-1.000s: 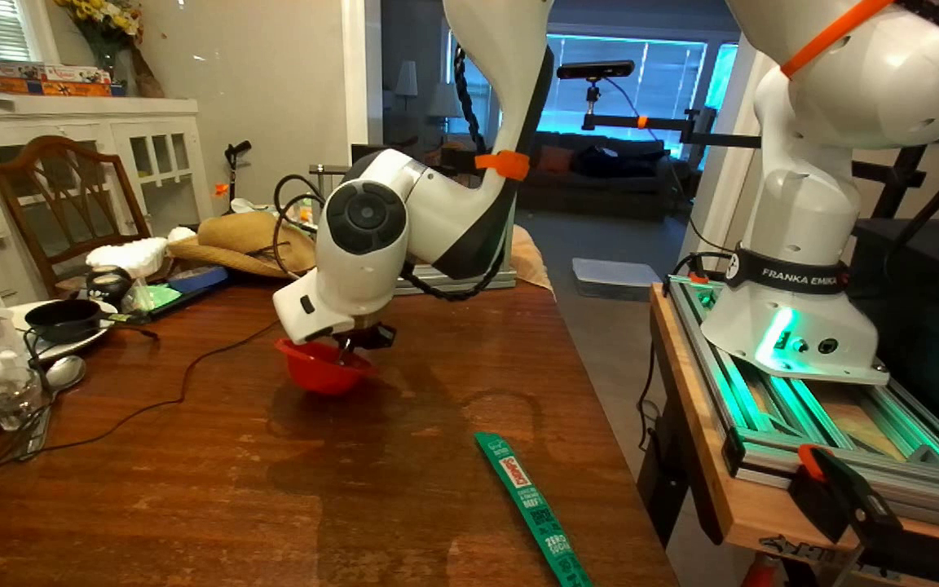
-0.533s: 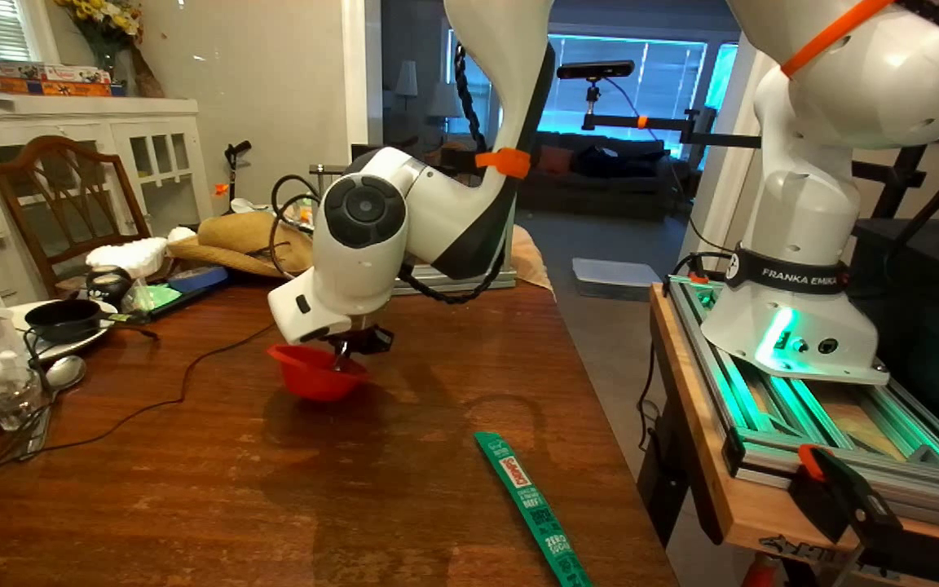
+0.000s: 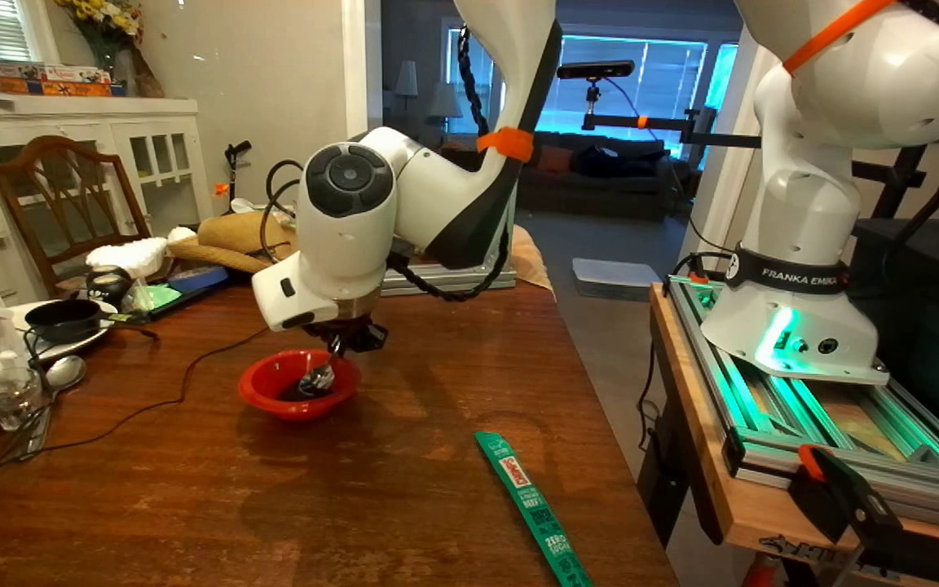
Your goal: Use a spoon to take a scoop out of the red bowl then empty it back into the bowl and place the spoon back
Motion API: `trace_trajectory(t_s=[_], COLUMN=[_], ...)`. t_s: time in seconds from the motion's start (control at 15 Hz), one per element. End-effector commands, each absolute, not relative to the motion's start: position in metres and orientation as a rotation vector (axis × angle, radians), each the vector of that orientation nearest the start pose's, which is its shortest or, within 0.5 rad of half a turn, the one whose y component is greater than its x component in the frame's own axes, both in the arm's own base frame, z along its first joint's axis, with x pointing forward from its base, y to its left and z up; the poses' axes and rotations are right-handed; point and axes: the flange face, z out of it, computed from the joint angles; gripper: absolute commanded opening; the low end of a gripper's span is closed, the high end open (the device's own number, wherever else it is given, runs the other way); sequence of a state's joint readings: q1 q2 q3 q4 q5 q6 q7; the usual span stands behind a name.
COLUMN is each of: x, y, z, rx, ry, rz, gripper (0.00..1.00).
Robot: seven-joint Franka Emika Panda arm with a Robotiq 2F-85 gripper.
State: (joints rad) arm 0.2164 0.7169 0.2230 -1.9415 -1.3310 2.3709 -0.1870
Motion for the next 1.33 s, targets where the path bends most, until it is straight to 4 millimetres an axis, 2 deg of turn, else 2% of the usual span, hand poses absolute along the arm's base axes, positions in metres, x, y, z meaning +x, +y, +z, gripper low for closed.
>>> trace_trajectory(t_s=[0.0, 0.73, 1.27], x=[0.53, 0.531, 0.542], y=[0.24, 0.236, 0.213], z=[0.112, 0.13, 0.151], rx=[1.695, 1.828, 2.079], ry=[1.898, 1.902, 1.753], rz=[-0.11, 0.002, -0.022], gripper=[0.03, 0.03, 0.03])
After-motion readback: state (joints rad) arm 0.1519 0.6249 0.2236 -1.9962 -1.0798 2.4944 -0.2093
